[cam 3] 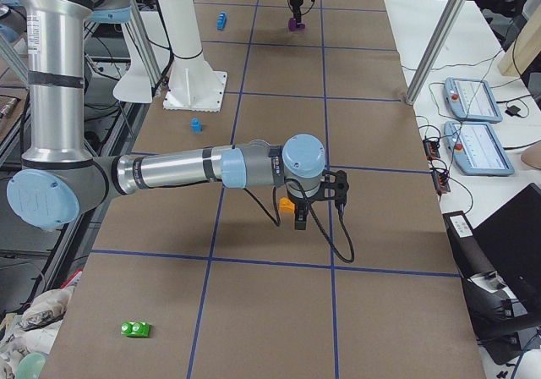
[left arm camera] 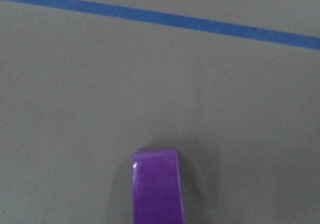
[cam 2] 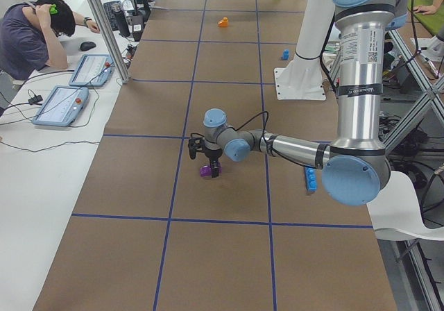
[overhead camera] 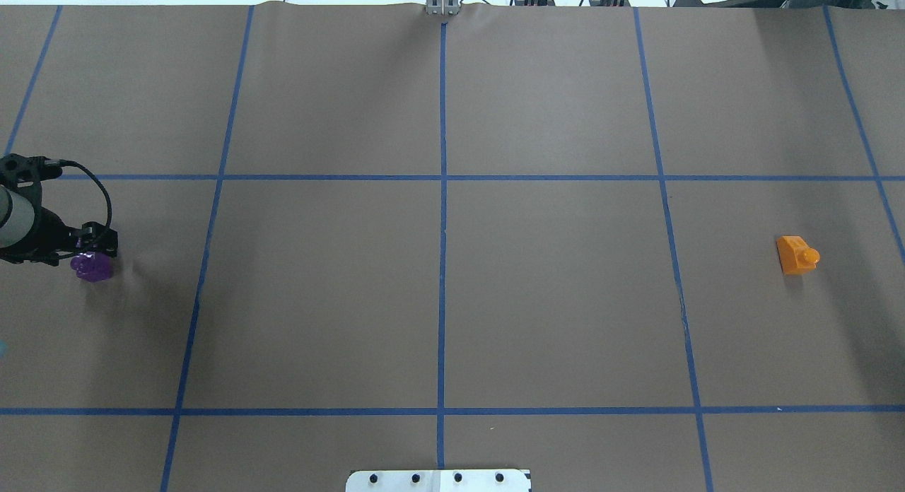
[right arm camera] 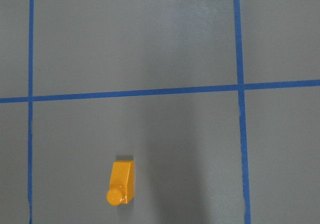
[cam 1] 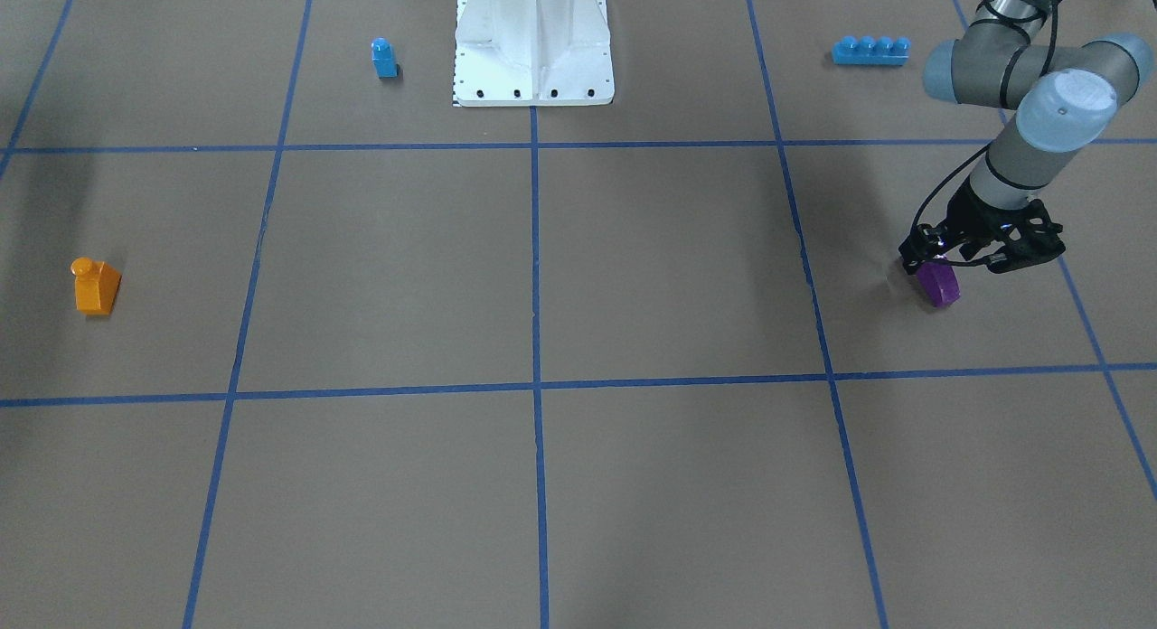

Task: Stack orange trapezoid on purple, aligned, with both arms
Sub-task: 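Lower the left gripper onto the purple trapezoid block and grasp it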

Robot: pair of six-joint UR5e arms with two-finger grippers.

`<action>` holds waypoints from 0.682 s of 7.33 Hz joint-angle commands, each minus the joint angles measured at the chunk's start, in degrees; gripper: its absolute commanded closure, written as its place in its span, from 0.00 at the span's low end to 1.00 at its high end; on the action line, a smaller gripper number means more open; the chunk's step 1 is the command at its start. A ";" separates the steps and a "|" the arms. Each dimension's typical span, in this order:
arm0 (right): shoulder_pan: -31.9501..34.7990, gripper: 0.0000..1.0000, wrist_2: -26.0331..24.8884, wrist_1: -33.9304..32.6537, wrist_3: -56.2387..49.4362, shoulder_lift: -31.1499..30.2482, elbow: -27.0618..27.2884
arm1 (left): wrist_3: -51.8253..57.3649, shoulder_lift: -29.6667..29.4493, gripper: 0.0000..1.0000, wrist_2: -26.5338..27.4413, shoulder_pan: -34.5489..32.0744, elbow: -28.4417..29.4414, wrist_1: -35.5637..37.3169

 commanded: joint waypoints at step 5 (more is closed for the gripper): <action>0.00 0.00 -0.18 0.00 0.39 0.46 0.05 | -0.24 0.60 1.00 -1.47 0.65 -3.07 0.93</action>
